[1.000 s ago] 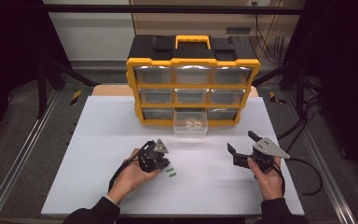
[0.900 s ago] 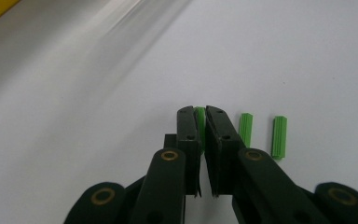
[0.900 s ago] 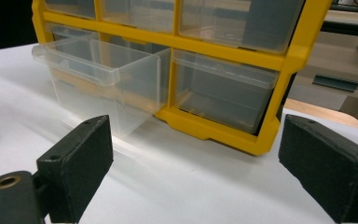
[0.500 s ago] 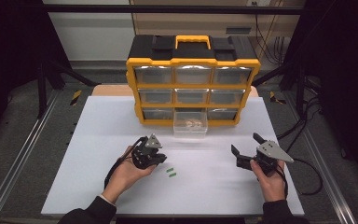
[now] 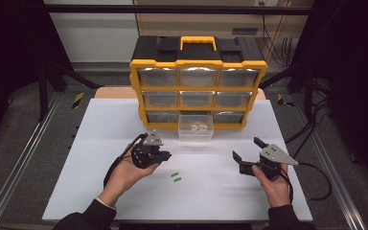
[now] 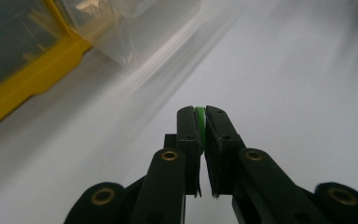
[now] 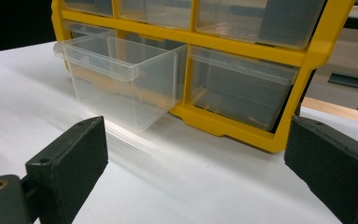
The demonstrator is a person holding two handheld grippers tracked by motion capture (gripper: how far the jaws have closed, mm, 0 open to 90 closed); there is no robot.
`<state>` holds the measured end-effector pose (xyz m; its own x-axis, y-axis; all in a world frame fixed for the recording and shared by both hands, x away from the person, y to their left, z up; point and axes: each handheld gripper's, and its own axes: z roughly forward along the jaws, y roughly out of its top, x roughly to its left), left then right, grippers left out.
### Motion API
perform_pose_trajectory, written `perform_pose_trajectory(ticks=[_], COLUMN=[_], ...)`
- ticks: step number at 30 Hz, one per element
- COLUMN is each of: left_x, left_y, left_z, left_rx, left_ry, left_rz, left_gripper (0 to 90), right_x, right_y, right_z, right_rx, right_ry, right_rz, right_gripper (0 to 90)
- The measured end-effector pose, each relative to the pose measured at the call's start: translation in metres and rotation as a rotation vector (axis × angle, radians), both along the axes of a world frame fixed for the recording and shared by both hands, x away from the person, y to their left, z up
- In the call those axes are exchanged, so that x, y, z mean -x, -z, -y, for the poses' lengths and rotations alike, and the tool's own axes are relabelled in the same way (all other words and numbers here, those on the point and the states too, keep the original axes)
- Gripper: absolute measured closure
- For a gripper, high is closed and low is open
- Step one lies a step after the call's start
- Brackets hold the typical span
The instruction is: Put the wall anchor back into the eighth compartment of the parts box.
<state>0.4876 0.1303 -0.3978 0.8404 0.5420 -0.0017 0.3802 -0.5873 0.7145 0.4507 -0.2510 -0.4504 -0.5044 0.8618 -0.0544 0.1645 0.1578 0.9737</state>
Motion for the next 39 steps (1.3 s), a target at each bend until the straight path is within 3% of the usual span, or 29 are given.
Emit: perform_pose_trajectory(ticks=[9,16,27,29,35,39], left_x=[-0.02,-0.041,-0.063,-0.067,-0.08,-0.085], left_y=[-0.043,-0.065,-0.065,-0.063,-0.054,-0.048], left_z=[0.017,0.04,0.07,0.074,0.08,0.083], left_rx=[0.012,-0.034,-0.068,-0.087,-0.082,-0.097], left_ry=[-0.009,-0.009,-0.02,-0.021,-0.046,-0.057], left_rz=[0.037,0.074,0.084,0.091,0.079,0.106], left_gripper=[84.3,84.2,84.3,84.2,84.2,84.2], right_x=[0.0,0.0,0.0,0.0,0.0,0.0], right_y=[-0.001,-0.002,-0.002,-0.002,-0.001,-0.001], right_z=[0.001,0.002,0.002,0.002,0.001,0.001], right_rx=[-0.012,-0.02,-0.012,-0.015,-0.008,-0.011], right_ry=[-0.008,-0.009,-0.014,-0.014,-0.013,-0.013], right_rz=[0.0,-0.003,-0.004,-0.006,-0.005,-0.007], right_gripper=[6.9,7.1,7.4,7.4,7.4,7.4])
